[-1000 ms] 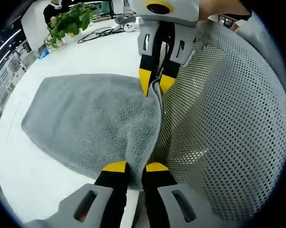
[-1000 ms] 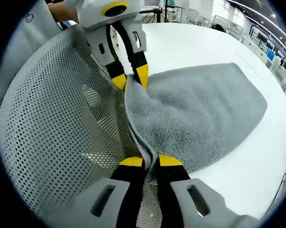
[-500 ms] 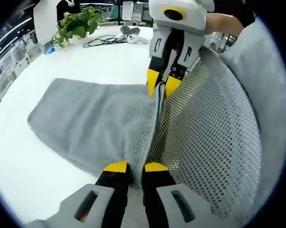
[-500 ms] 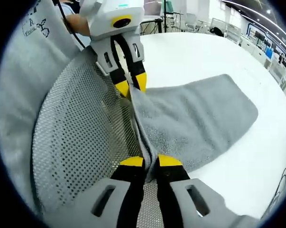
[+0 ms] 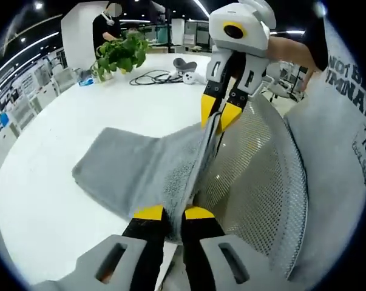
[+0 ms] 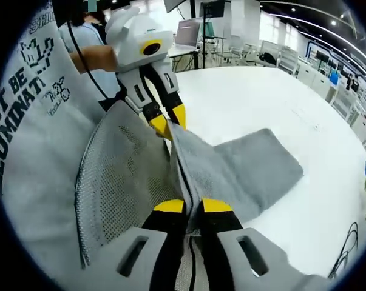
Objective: Fold the towel on the table until its edges align and the towel forms a compact rectangular stack.
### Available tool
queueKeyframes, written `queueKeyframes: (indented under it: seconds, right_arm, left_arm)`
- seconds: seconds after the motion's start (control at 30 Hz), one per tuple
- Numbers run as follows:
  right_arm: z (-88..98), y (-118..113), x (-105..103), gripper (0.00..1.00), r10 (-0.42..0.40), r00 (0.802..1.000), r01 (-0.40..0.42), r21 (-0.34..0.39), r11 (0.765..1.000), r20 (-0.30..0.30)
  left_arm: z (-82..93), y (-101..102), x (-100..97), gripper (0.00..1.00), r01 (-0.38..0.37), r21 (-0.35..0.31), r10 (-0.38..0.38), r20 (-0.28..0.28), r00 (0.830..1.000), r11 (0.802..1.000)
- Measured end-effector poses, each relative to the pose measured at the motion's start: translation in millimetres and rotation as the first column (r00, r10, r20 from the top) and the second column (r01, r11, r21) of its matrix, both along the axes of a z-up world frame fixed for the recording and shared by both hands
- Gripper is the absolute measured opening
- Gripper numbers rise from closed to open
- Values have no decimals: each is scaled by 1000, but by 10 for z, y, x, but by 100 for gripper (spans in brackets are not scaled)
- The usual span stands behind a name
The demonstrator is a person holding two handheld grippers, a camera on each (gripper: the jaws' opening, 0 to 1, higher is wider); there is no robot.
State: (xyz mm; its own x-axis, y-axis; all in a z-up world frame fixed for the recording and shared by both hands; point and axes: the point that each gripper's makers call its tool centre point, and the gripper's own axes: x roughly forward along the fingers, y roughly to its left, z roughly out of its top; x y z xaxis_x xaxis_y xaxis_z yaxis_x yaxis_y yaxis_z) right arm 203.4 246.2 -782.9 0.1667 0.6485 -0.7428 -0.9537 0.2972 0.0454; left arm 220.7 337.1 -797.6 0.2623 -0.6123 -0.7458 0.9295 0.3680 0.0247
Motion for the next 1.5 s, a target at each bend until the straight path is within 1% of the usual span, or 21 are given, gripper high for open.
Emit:
queueKeyframes:
  seconds: [0.23, 0.43, 0.6, 0.77, 0.9, 1.33, 1.43, 1.5]
  right_arm:
    - [115, -13, 111, 5, -24, 1000, 23, 34, 999, 15]
    - [259, -11, 207, 5, -33, 999, 31, 55, 998, 33]
    - [380, 23, 222, 5, -10, 999, 7, 57, 998, 50]
    - [501, 48, 210, 5, 8, 998, -12, 65, 998, 61]
    - [560, 71, 186, 5, 17, 998, -22, 72, 997, 66]
    - [739, 86, 84, 5, 41, 996, -48, 83, 995, 79]
    - [781, 91, 113, 5, 39, 995, -47, 97, 994, 88]
    - [783, 90, 169, 5, 28, 996, -38, 109, 993, 89]
  left_arm:
    - [167, -27, 157, 9, -13, -23, 14, 39, 999, 1000]
    - [296, -43, 251, 9, -24, -46, 27, 54, 998, 999]
    - [415, -29, 297, 9, -18, -51, 22, 75, 997, 999]
    - [531, -2, 294, 9, -13, -58, 18, 90, 996, 998]
    - [594, 10, 279, 9, -18, -61, 24, 96, 995, 998]
    - [755, 27, 136, 9, -30, -74, 36, 88, 995, 997]
    - [778, 34, 148, 9, -36, -84, 43, 86, 995, 996]
    - [778, 39, 201, 9, -51, -99, 60, 83, 995, 994]
